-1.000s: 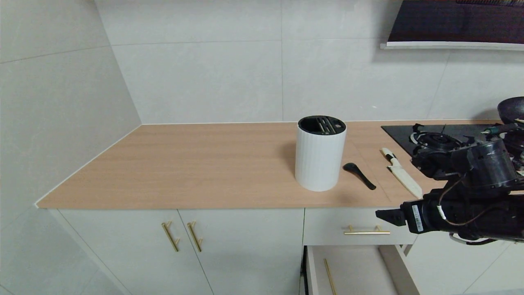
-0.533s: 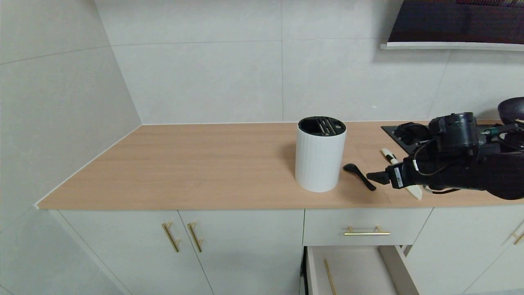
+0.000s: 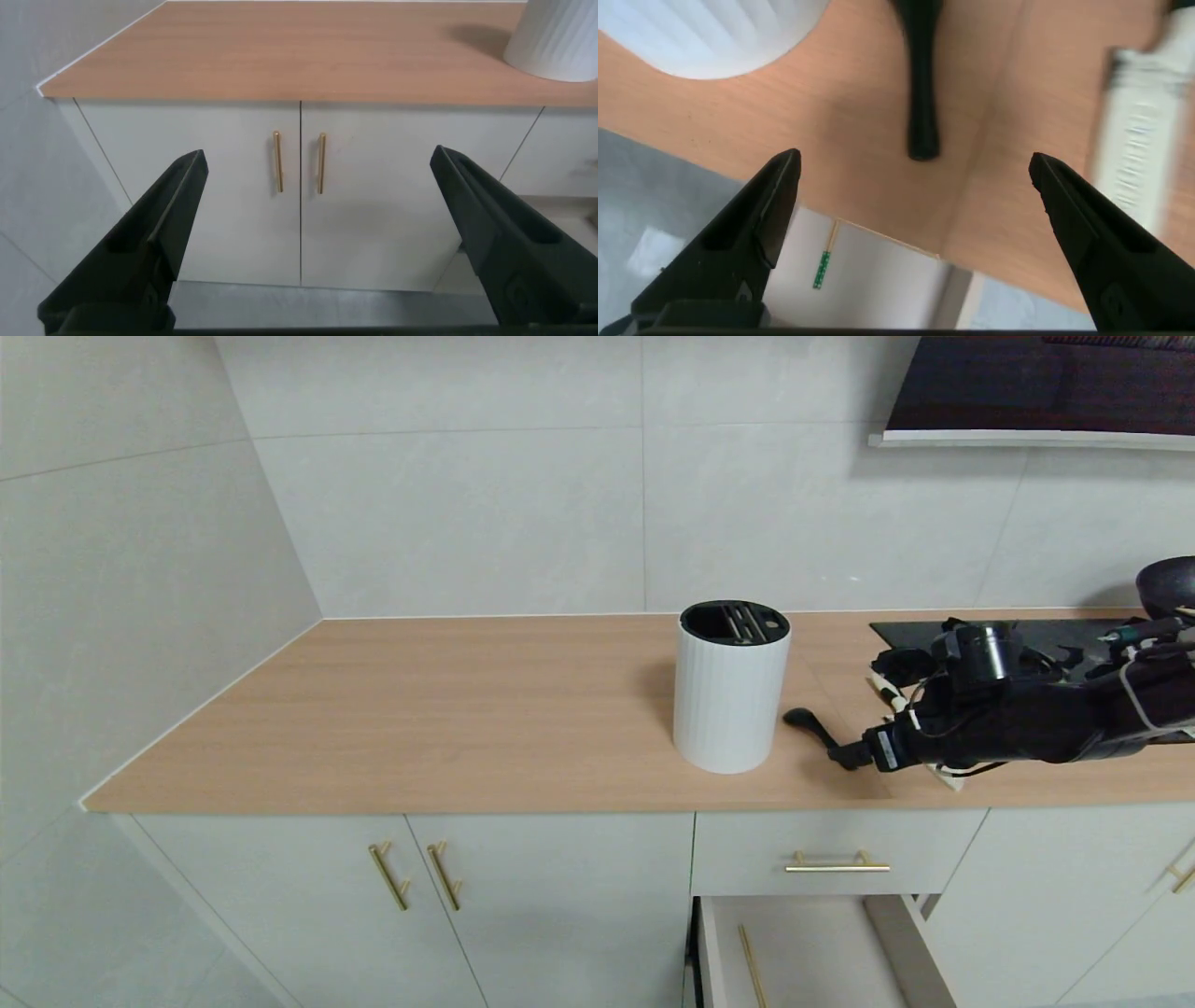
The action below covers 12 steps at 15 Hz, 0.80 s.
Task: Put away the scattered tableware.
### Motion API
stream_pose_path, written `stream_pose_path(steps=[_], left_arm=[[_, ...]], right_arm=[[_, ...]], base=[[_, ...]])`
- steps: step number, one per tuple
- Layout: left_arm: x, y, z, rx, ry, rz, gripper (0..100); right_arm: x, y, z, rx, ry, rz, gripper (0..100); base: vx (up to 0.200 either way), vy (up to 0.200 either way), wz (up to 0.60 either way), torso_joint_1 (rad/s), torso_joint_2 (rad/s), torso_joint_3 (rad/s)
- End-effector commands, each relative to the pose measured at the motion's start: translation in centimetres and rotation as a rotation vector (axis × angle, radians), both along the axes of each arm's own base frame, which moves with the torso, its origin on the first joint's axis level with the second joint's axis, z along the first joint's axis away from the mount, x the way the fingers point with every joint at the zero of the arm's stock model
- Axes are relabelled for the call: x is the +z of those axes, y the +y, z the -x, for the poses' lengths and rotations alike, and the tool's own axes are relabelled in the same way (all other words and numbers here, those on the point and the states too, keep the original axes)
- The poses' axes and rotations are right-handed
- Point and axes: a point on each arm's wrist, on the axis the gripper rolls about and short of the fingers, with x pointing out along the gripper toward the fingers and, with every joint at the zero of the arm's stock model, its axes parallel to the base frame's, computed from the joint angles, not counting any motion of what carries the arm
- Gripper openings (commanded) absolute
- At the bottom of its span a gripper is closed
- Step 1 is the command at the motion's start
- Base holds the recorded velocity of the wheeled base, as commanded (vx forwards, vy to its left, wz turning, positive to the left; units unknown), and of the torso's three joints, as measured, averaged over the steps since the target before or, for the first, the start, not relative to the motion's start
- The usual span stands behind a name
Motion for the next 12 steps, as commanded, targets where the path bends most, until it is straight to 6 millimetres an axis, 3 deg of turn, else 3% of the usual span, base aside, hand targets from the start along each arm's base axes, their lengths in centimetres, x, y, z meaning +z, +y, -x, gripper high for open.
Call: stream_pose_path(steps=[1, 12], left_arm=[[0.0, 0.0, 0.0, 0.0, 0.001, 0.001, 100], [0.0, 0.0, 0.0, 0.0, 0.001, 0.001, 100]], right_arm=[[-2.3, 0.5, -1.1, 0.008, 0.044, 0.004, 100], [-4.1, 0.9, -4.3, 0.006, 0.024, -0.003, 100]], base=[[0.0, 0.0, 0.0, 0.0, 0.0, 0.0], [0.0, 0.0, 0.0, 0.0, 0.0, 0.0]])
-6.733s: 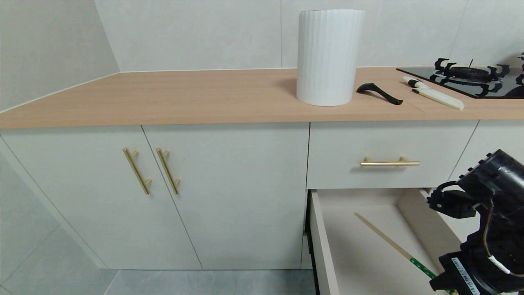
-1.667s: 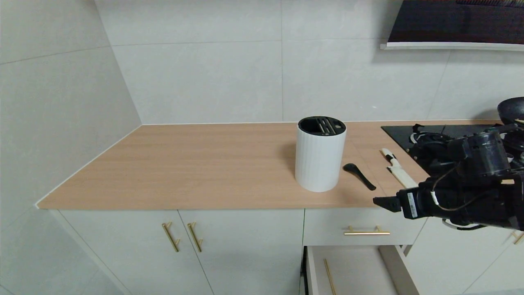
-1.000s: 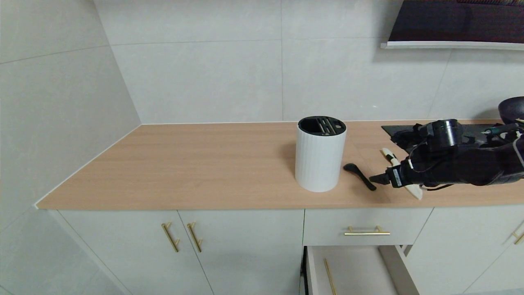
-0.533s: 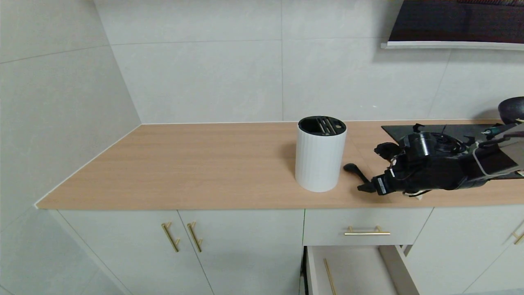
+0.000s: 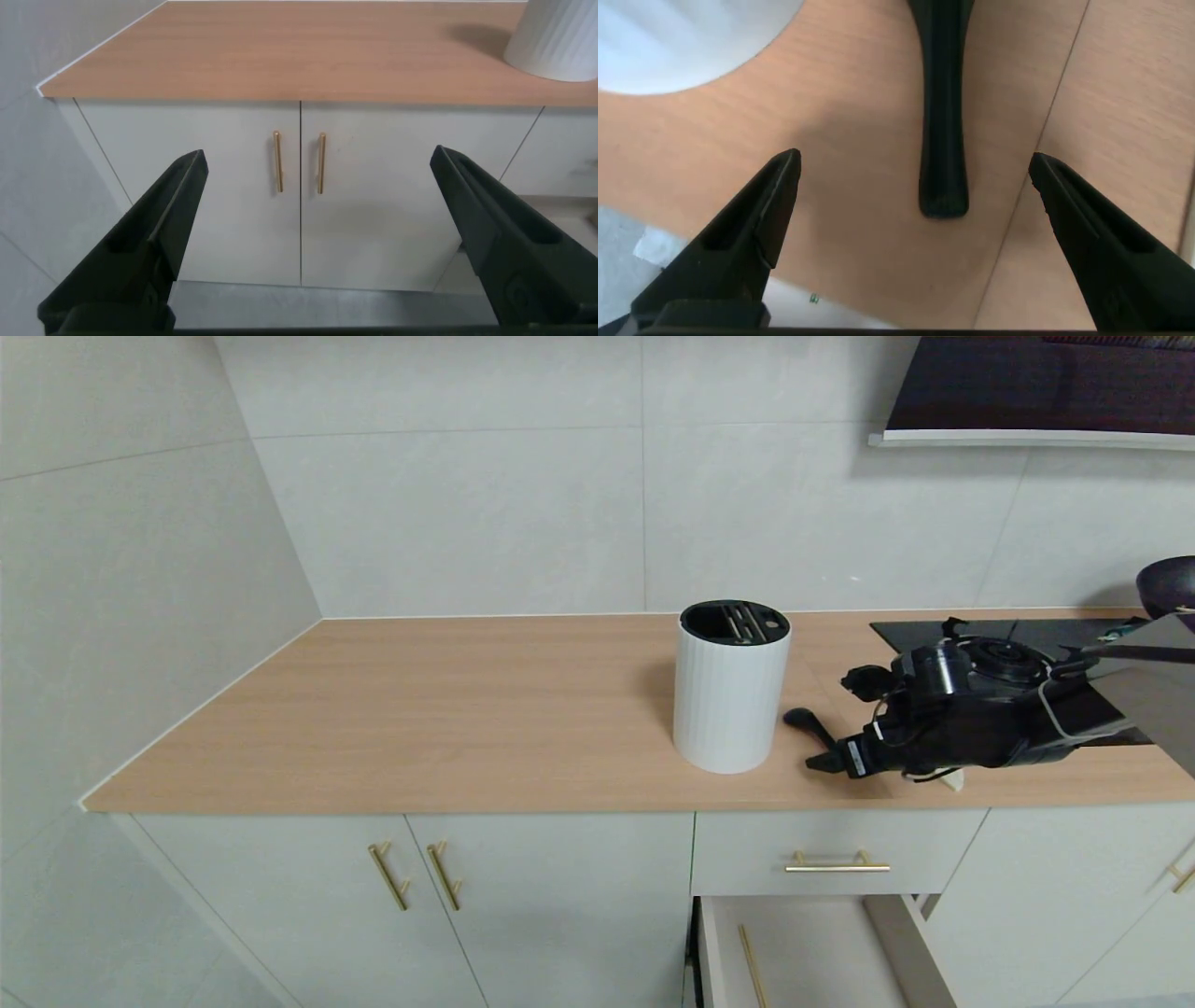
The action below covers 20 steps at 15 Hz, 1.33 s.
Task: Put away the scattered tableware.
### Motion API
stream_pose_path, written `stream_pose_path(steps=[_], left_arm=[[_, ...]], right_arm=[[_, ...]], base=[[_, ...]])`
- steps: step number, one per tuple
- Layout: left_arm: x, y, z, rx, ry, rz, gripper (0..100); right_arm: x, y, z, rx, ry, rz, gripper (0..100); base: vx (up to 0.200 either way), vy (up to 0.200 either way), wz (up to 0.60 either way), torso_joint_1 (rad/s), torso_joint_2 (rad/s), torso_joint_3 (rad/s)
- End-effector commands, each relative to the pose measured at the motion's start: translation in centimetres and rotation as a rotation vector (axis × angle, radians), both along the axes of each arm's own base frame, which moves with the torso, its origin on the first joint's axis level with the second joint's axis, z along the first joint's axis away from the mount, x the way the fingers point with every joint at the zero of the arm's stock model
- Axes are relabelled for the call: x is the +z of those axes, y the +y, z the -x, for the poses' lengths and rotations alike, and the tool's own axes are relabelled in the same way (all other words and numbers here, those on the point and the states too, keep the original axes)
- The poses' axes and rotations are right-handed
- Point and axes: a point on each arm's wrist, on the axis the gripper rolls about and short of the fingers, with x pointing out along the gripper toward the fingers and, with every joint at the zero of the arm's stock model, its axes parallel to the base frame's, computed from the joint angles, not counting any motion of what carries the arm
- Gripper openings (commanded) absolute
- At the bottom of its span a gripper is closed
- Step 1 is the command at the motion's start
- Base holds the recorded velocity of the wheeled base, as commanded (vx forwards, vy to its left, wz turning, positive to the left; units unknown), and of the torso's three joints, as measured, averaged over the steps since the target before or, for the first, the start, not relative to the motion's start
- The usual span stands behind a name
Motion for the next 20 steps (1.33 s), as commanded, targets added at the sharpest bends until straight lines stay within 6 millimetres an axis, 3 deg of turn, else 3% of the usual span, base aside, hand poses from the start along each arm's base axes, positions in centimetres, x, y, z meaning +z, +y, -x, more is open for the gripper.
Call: stream_pose_path(steps=[1, 7, 8, 17, 19, 20], left_arm=[[0.0, 0.0, 0.0, 0.001, 0.001, 0.001, 100], [0.0, 0.0, 0.0, 0.001, 0.001, 0.001, 100], [0.0, 0.0, 0.0, 0.001, 0.001, 0.001, 100], [0.0, 0.0, 0.0, 0.001, 0.001, 0.001, 100], [0.0, 0.0, 0.0, 0.001, 0.001, -0.001, 100], [0.0, 0.0, 0.0, 0.001, 0.001, 0.001, 100]], right_arm=[[-0.4, 0.1, -0.7, -0.008, -0.003, -0.01, 100], [-1.2, 0.2, -2.0, -0.029, -0.01, -0.032, 100], [-1.4, 0.2, -2.1, -0.034, -0.006, -0.04, 0], [-2.1, 0.1, -2.4, -0.039, 0.01, -0.041, 0], [-0.9, 0.0, -2.1, -0.048, -0.011, -0.045, 0], [1.4, -0.3, -0.9, -0.083, -0.022, -0.081, 0]], base=[[0.0, 0.0, 0.0, 0.0, 0.0, 0.0], [0.0, 0.0, 0.0, 0.0, 0.0, 0.0], [0.0, 0.0, 0.0, 0.0, 0.0, 0.0], [0.0, 0.0, 0.0, 0.0, 0.0, 0.0], [0.0, 0.0, 0.0, 0.0, 0.0, 0.0], [0.0, 0.0, 0.0, 0.0, 0.0, 0.0]])
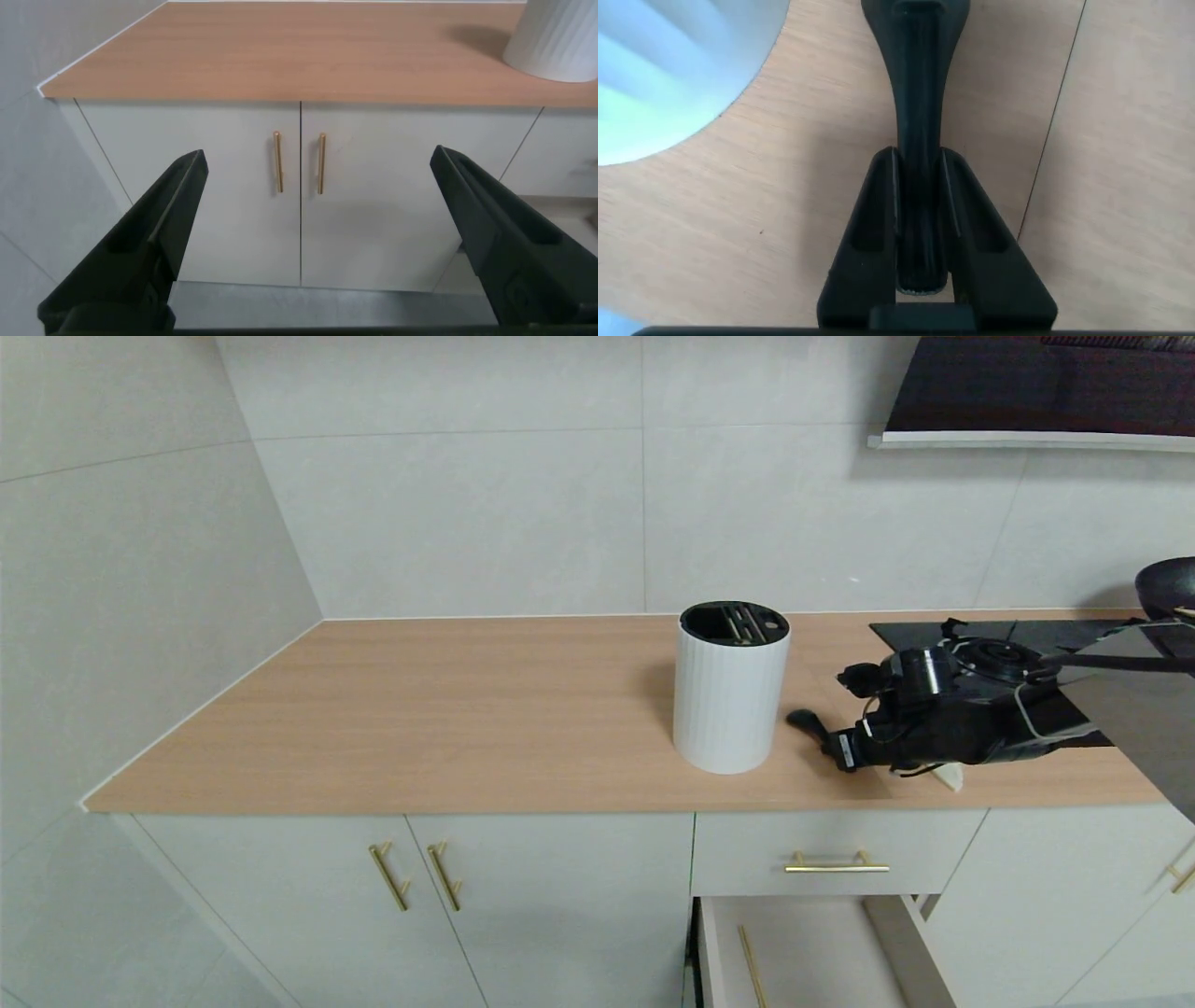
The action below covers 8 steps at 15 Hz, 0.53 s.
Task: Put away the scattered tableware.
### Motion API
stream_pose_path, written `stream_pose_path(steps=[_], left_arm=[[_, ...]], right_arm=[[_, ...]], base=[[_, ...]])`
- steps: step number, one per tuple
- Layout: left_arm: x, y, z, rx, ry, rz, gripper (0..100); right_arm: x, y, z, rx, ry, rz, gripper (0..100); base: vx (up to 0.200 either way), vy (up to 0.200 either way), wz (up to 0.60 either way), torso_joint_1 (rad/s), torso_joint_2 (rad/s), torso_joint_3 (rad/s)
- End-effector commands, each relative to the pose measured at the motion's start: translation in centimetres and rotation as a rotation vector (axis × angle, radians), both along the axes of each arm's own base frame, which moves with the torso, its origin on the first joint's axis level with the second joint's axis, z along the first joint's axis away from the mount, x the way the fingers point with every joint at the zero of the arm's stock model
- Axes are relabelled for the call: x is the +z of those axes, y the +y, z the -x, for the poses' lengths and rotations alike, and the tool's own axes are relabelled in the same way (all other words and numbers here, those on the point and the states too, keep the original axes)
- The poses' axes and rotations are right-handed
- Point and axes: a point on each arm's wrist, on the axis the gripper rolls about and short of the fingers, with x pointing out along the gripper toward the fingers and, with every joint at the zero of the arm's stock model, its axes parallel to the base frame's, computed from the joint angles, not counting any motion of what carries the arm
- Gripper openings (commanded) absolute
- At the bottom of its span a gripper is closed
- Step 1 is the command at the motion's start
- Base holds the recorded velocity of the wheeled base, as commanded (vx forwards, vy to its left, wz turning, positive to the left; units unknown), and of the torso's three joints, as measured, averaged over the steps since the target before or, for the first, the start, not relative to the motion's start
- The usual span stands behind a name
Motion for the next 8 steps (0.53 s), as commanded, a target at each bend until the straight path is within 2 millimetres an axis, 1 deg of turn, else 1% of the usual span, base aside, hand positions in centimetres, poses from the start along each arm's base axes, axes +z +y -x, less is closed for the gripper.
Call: stream_pose_path(steps=[1, 3, 5, 6, 7, 8], left_arm=[[0.0, 0.0, 0.0, 0.001, 0.001, 0.001, 100], [0.0, 0.0, 0.0, 0.001, 0.001, 0.001, 100], [0.0, 0.0, 0.0, 0.001, 0.001, -0.001, 100], [0.0, 0.0, 0.0, 0.001, 0.001, 0.001, 100], [0.0, 0.0, 0.0, 0.001, 0.001, 0.001, 100], [0.0, 0.0, 0.0, 0.001, 0.001, 0.001, 100]], right_arm=[[4.7, -0.4, 2.5, -0.048, -0.041, -0.059, 0], [8.1, -0.6, 5.5, -0.093, -0.051, -0.113, 0], [10.9, -1.1, 9.7, -0.166, -0.022, -0.119, 0], [11.5, -1.2, 11.7, -0.189, 0.011, -0.133, 0], [11.5, -1.1, 13.7, -0.194, 0.04, -0.138, 0], [11.3, -1.0, 14.6, -0.194, 0.055, -0.133, 0]], base=[[0.0, 0.0, 0.0, 0.0, 0.0, 0.0], [0.0, 0.0, 0.0, 0.0, 0.0, 0.0], [0.0, 0.0, 0.0, 0.0, 0.0, 0.0], [0.0, 0.0, 0.0, 0.0, 0.0, 0.0], [0.0, 0.0, 0.0, 0.0, 0.0, 0.0], [0.0, 0.0, 0.0, 0.0, 0.0, 0.0]])
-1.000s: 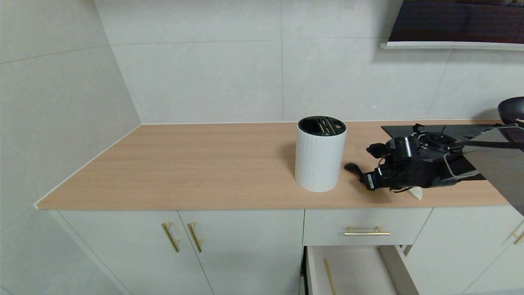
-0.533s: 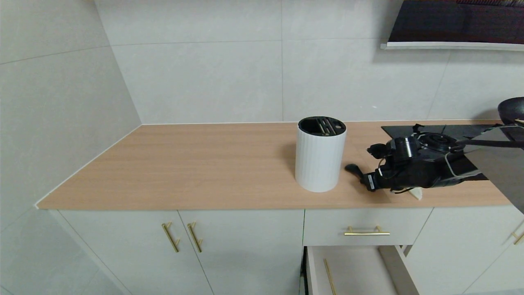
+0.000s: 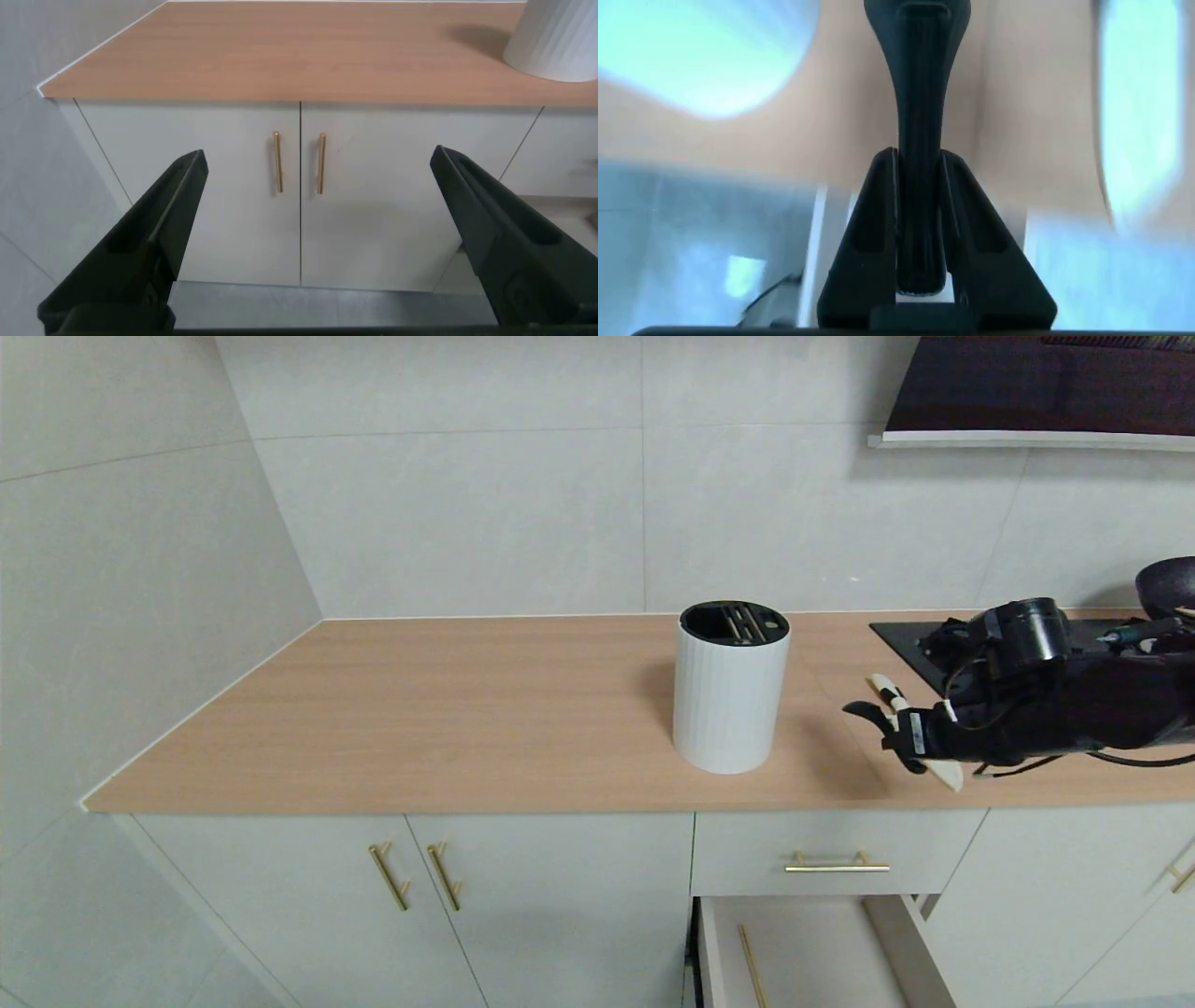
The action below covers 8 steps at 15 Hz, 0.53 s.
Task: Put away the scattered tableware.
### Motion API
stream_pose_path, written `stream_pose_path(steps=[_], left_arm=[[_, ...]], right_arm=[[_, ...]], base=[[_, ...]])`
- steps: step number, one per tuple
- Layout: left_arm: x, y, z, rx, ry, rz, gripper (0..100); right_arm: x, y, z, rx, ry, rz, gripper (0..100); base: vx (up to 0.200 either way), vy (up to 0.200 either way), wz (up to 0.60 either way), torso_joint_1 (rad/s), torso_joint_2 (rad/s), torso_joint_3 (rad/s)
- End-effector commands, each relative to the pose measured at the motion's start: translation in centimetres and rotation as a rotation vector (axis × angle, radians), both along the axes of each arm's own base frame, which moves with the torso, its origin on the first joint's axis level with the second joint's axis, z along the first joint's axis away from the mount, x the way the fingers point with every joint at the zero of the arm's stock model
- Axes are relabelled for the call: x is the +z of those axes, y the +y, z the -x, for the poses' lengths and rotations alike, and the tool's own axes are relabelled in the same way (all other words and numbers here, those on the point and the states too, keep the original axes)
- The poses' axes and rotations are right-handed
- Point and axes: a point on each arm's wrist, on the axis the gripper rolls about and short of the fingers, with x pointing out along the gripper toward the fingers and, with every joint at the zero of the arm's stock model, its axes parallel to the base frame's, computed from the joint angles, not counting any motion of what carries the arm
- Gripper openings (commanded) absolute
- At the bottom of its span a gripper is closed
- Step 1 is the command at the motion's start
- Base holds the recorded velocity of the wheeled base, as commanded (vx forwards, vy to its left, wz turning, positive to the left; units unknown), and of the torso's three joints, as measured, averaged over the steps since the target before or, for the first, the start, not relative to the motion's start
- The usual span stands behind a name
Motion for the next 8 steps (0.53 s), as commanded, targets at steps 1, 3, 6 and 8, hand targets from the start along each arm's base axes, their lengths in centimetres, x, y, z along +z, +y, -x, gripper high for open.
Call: stream_pose_path(steps=[1, 3, 6, 8], left_arm=[[0.0, 0.0, 0.0, 0.001, 0.001, 0.001, 100], [0.0, 0.0, 0.0, 0.001, 0.001, 0.001, 100], [0.0, 0.0, 0.0, 0.001, 0.001, 0.001, 100], [0.0, 0.0, 0.0, 0.001, 0.001, 0.001, 100]], right_arm=[[2.0, -0.1, 5.1, -0.061, 0.001, -0.023, 0], [0.6, 1.2, 6.8, -0.136, 0.068, -0.048, 0], [-0.7, 2.0, 9.4, -0.117, 0.113, 0.003, 0], [-0.8, 2.3, 9.6, -0.107, 0.117, 0.01, 0]], base=[[0.0, 0.0, 0.0, 0.0, 0.0, 0.0], [0.0, 0.0, 0.0, 0.0, 0.0, 0.0], [0.0, 0.0, 0.0, 0.0, 0.0, 0.0], [0.0, 0.0, 0.0, 0.0, 0.0, 0.0]])
